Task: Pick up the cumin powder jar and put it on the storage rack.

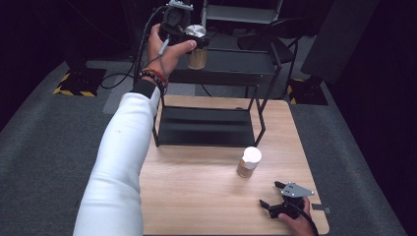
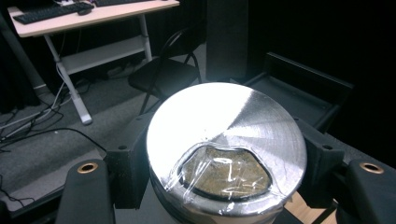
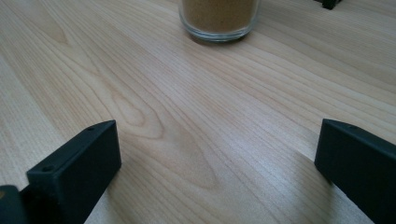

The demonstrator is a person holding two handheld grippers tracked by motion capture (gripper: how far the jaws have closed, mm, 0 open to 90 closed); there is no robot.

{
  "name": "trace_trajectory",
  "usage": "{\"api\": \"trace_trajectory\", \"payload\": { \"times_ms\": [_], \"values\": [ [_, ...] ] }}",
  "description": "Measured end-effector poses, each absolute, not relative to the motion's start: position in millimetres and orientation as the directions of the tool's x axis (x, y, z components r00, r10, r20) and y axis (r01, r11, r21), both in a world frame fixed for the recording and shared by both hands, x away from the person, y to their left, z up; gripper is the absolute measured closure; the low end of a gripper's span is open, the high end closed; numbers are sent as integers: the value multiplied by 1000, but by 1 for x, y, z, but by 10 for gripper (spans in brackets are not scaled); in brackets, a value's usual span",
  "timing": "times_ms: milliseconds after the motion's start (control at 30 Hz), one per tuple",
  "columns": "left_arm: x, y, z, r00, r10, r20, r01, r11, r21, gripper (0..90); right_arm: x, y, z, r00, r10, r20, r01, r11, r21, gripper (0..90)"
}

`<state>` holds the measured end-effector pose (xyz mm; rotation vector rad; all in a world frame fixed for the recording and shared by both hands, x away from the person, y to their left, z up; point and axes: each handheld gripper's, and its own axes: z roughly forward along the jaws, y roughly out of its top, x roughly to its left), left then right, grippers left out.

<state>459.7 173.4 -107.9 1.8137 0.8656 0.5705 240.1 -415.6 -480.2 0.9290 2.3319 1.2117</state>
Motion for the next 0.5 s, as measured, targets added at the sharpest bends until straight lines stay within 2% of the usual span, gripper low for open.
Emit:
{"api": "trace_trajectory", "payload": {
  "times_ms": [500],
  "values": [
    [494, 161, -108, 620, 785, 11, 318, -264, 911, 319, 240, -416, -480, -723, 691, -10, 389, 418, 821, 2]
  ]
}}
